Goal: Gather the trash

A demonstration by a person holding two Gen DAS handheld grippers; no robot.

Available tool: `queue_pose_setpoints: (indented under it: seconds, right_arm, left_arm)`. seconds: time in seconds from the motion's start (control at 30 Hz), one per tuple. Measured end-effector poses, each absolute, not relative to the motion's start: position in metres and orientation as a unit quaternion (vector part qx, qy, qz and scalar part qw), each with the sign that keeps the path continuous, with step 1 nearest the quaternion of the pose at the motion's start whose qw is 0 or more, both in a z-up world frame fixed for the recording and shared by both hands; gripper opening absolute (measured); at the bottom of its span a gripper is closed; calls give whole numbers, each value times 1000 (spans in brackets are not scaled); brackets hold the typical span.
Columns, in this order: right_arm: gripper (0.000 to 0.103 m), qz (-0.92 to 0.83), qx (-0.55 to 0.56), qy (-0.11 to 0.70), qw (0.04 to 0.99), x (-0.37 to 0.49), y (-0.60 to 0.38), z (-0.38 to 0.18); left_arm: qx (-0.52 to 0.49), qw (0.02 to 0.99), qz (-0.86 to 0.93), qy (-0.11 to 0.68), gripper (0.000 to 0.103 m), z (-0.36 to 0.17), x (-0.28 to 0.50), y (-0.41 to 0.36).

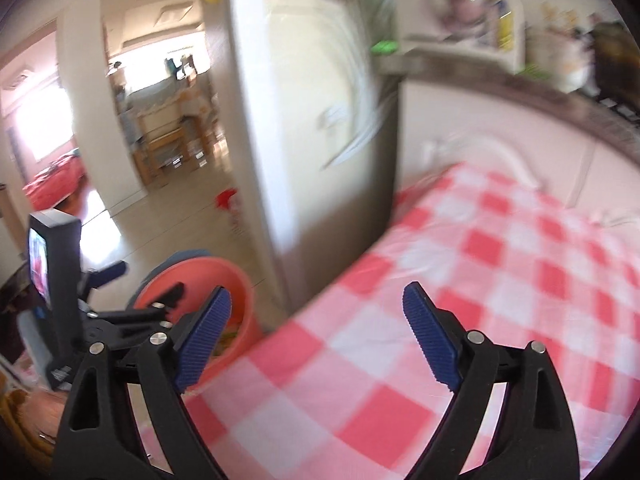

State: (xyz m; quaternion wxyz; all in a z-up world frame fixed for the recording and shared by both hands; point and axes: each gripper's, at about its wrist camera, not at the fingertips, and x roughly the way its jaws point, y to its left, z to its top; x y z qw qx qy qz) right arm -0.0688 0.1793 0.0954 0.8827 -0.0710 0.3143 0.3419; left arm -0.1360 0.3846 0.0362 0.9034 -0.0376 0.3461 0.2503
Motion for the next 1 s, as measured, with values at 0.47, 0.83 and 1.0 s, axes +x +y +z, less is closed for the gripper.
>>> queue_pose_setpoints:
  seconds: [0.47,0.83,1.0]
  right_arm:
    - [94,140,-51,181,972,-128,-1,179]
    - [97,-18,-12,94,995,-214,-127,226]
    - [99,-70,8,61,996,-256,-167,239]
  left_arm:
    - [1,967,115,228,98,142,-130,239]
    - [15,987,-44,157,98,204,-157,97]
    - [28,987,-87,133,98,222,-178,49]
